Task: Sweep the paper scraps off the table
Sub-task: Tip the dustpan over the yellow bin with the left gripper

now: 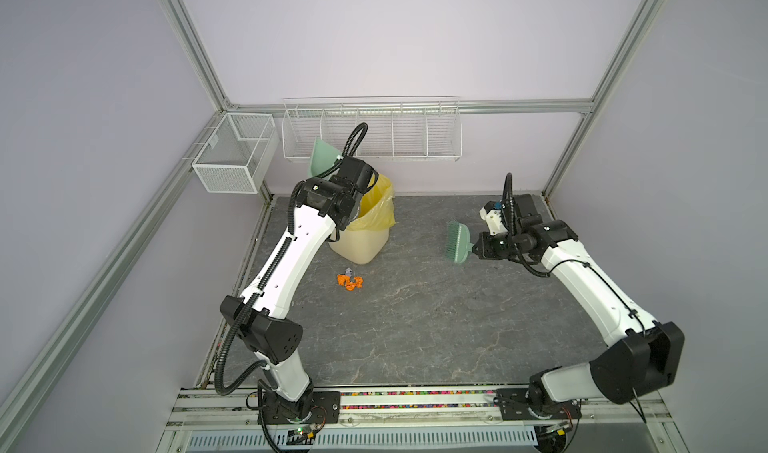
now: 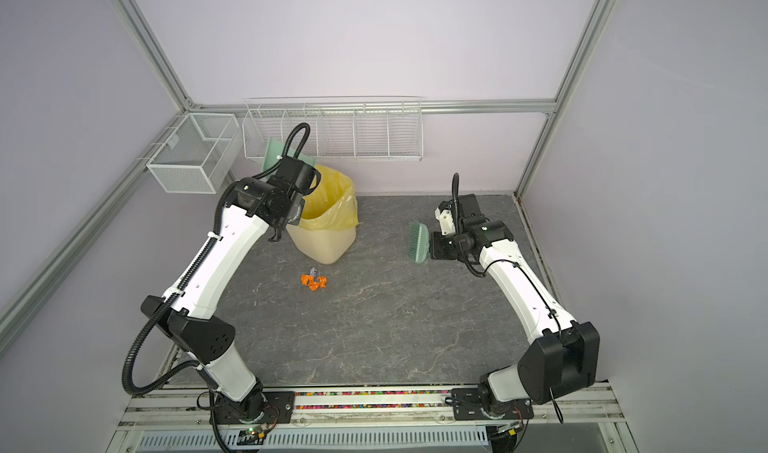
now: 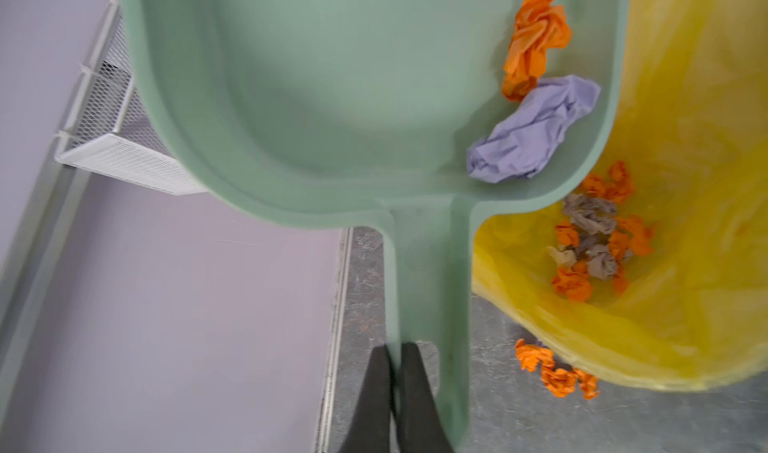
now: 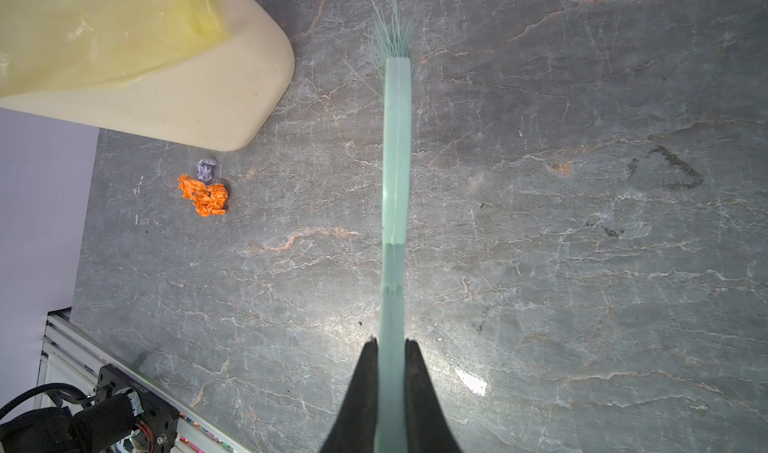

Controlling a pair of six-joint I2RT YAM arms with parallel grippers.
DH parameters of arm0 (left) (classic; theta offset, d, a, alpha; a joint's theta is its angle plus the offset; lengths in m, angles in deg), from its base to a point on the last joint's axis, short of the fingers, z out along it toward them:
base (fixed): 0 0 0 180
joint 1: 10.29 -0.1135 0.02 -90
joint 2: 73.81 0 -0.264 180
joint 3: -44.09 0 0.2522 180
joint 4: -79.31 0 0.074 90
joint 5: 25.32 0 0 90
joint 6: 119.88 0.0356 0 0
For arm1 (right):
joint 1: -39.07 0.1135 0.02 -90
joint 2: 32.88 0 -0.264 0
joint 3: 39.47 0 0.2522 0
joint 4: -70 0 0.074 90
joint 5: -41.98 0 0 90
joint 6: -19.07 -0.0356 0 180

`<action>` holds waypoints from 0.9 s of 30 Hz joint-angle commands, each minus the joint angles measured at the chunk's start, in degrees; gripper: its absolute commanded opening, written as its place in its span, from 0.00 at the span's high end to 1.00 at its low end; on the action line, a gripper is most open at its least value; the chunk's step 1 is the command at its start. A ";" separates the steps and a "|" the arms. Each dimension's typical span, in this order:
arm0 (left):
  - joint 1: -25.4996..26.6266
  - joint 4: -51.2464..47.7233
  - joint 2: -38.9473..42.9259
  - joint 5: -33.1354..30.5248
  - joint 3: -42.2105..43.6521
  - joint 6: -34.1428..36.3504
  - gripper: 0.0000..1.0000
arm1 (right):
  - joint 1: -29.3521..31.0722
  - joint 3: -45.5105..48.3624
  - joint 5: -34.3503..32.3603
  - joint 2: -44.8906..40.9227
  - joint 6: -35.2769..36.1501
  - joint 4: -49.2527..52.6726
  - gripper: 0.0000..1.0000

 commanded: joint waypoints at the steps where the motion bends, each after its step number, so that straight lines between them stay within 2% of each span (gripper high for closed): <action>1: -0.01 3.34 -0.76 -8.69 2.73 5.30 1.00 | 0.21 0.28 -0.24 0.45 -0.66 -1.93 0.93; 10: 1.72 9.09 -4.31 -25.25 4.72 14.82 1.00 | 0.16 -0.86 -0.64 2.64 -0.81 -2.54 0.93; 14: 4.39 20.32 -4.41 -33.00 11.01 26.34 1.00 | 0.27 -1.02 -0.70 3.08 -1.01 -2.81 0.93; 15: 4.75 22.19 -4.32 -33.55 12.04 27.91 1.00 | 0.30 -1.01 -0.70 3.08 -1.21 -2.99 0.93; 24: 4.74 21.27 -2.57 -30.47 12.71 26.16 1.00 | 0.86 -1.67 -0.96 3.37 -1.45 -3.13 0.93; 27: 4.76 17.33 -2.81 -27.38 10.49 22.02 1.00 | 0.99 -2.45 -0.81 3.54 -1.44 -2.50 0.93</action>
